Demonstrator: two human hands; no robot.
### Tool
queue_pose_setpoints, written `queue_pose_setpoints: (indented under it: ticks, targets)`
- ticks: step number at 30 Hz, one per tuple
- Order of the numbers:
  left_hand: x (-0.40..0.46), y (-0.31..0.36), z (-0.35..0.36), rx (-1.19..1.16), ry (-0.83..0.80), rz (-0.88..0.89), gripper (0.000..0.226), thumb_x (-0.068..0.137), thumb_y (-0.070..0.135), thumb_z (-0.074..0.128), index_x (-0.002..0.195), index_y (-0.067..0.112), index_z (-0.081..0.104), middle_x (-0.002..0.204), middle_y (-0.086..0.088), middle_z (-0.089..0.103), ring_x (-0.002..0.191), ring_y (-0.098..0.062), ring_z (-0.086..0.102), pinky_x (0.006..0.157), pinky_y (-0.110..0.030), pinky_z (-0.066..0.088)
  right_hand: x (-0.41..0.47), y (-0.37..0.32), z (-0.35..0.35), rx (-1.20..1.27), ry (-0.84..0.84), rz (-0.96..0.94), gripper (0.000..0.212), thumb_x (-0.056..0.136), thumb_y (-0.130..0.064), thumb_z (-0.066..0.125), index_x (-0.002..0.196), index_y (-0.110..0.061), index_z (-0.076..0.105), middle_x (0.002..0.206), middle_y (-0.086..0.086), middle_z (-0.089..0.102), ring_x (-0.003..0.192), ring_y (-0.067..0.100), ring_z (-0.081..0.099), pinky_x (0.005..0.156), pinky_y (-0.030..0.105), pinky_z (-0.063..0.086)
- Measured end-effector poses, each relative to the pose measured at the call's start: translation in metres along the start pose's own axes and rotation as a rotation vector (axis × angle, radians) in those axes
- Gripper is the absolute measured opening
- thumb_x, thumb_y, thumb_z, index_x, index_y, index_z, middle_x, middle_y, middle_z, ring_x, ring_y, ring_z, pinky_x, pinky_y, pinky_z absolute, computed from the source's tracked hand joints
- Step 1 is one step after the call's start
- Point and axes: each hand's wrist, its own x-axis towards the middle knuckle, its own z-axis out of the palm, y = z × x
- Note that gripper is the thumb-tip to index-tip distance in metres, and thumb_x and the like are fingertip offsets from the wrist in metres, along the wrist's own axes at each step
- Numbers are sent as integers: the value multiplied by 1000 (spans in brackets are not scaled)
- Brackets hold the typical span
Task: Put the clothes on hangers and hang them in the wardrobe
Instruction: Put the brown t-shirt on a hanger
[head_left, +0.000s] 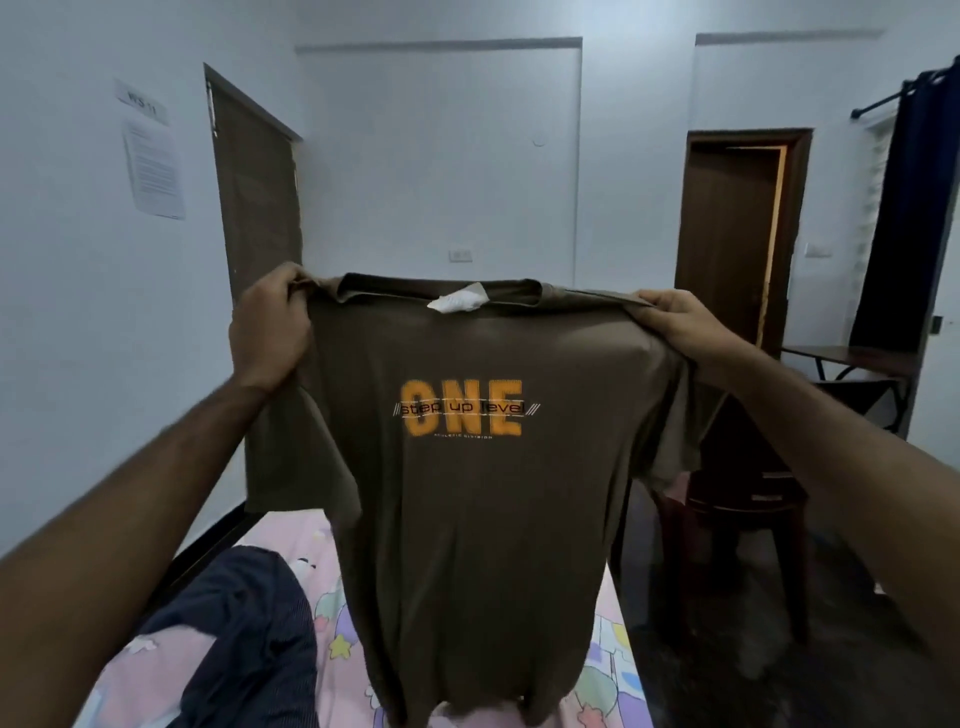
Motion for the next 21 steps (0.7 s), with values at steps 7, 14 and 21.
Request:
queue_pose_setpoints:
  ticks: [7, 14, 21]
  targets:
    - [15, -4, -14, 291, 86, 346, 20, 99, 12, 47, 116, 16, 57, 97, -12, 68, 71, -39, 62, 58, -44, 46, 17, -21, -14, 136, 35, 88, 22, 94, -32, 60, 94, -10, 67, 68, -6, 73, 59, 2, 67, 56, 14, 53]
    - [5, -45, 55, 382, -169, 451, 27, 86, -3, 54, 110, 8, 51, 92, -17, 59, 75, -39, 58, 57, -45, 45, 51, 84, -2, 16, 6, 308, 26, 99, -30, 60, 96, -7, 72, 79, 3, 75, 68, 13, 69, 62, 21, 59]
    - [-75, -161, 228, 580, -527, 641, 23, 87, -2, 55, 109, 4, 57, 101, -16, 53, 74, -37, 55, 46, -36, 34, 97, 306, 31, -344, -89, 503, 36, 98, -34, 66, 88, 0, 69, 83, 11, 62, 77, 24, 54, 71, 33, 43]
